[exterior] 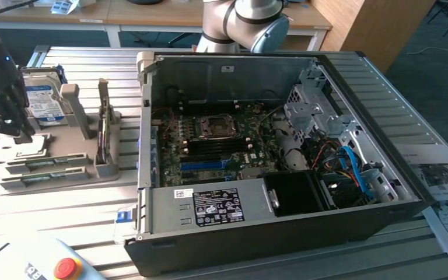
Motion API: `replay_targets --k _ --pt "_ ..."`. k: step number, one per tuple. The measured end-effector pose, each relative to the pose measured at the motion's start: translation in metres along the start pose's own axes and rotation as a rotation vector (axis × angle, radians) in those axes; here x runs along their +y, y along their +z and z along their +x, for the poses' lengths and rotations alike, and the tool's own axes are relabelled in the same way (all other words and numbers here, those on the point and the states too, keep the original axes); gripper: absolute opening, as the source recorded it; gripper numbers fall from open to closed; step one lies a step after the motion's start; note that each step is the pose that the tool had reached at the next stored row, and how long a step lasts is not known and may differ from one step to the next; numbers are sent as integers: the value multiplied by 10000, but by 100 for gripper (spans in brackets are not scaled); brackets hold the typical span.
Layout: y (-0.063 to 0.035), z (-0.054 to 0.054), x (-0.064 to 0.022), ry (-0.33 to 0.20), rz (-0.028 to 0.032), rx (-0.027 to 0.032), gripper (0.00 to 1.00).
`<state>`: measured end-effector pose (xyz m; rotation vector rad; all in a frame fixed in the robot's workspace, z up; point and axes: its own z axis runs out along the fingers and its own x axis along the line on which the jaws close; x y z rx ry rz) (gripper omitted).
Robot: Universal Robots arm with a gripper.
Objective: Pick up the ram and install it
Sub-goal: 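Pick up the ram and move it above insertion slot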
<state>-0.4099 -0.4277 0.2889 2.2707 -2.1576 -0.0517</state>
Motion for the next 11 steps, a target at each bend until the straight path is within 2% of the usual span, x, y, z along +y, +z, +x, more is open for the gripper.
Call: replay_targets --k 3,5,11 --pt "158 11 -4 0 3 1 24" --pt "216 15 -6 0 3 1 24" --pt "229 16 -6 -1 2 1 24"
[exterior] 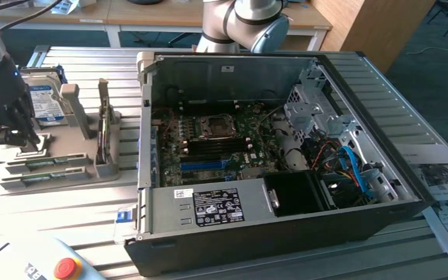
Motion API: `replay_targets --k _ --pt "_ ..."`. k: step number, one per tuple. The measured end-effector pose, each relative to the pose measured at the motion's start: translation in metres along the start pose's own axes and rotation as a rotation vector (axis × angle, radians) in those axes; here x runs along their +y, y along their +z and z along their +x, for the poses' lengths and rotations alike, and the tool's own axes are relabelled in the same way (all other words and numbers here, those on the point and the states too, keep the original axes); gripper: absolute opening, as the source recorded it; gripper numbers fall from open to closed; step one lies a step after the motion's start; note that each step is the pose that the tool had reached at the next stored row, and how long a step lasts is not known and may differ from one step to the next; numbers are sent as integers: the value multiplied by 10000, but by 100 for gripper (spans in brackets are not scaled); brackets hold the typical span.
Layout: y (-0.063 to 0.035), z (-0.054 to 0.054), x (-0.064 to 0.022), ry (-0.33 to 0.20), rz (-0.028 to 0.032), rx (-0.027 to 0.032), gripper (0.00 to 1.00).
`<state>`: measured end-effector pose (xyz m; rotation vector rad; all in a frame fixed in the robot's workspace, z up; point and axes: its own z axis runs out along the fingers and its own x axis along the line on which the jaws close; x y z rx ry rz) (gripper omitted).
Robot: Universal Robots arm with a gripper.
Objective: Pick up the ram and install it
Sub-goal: 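Pick up the ram and move it above insertion slot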
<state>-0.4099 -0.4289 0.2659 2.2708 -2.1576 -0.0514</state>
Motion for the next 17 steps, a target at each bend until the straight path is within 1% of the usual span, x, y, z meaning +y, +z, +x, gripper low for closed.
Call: replay_targets --k 2,8,12,17 --pt "2 4 -8 -2 4 -2 24" --pt "-2 33 -88 1 -50 -3 24" --pt "-3 39 -129 -2 -60 -4 24" --pt "-4 56 -132 -7 -61 -3 24"
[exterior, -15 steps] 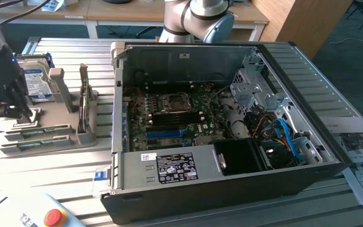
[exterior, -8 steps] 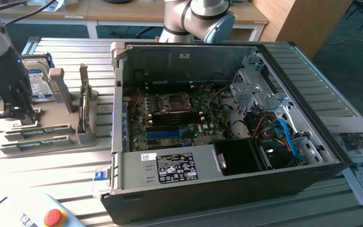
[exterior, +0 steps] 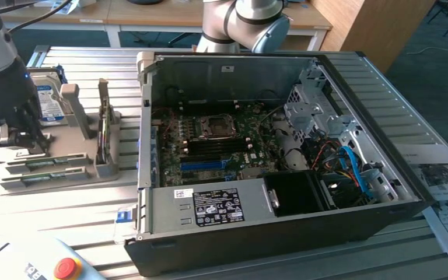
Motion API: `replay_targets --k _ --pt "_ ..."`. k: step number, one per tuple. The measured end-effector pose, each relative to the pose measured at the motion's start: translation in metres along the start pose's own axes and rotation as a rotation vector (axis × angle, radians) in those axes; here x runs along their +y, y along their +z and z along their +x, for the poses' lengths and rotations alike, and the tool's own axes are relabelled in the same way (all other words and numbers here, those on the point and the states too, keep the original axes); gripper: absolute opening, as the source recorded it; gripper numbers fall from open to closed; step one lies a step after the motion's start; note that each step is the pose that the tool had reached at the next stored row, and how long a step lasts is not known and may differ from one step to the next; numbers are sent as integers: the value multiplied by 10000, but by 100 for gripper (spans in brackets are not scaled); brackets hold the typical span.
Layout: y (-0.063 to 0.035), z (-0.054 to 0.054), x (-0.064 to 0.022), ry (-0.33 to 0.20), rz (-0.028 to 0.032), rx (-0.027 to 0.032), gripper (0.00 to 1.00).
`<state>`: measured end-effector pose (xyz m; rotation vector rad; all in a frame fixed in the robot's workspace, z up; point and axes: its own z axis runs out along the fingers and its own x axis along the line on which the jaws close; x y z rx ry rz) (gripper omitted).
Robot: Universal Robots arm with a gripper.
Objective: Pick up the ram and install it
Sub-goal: 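Pick up the ram and move it above insertion slot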
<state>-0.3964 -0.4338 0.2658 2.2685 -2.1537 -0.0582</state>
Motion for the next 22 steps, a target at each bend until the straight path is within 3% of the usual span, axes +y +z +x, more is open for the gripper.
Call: replay_targets --k 14,22 --pt "0 11 1 1 0 -1 24" --pt "1 76 4 1 0 0 24"
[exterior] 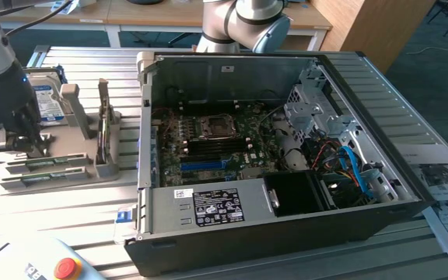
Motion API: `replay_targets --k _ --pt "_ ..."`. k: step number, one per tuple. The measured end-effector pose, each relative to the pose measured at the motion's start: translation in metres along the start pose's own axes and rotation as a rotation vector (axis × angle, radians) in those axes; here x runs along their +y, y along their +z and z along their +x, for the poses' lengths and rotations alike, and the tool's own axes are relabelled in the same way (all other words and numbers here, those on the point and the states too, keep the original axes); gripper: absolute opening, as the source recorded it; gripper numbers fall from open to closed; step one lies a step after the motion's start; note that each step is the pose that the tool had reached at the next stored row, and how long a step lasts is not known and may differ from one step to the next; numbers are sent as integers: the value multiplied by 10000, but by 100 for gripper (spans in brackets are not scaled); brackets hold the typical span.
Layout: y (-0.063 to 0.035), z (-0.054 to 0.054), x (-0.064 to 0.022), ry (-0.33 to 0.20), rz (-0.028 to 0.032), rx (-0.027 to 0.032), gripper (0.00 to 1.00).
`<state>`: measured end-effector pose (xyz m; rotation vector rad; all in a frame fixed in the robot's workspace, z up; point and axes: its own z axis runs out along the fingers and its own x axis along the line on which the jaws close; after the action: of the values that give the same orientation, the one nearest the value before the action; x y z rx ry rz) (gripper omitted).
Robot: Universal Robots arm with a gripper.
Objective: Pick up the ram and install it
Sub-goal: 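Pick up the ram and move it above insertion slot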
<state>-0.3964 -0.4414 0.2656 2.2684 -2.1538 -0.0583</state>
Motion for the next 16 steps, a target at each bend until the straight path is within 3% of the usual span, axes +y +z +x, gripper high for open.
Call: replay_targets --k 16 --pt "65 23 -9 -3 3 -3 24"
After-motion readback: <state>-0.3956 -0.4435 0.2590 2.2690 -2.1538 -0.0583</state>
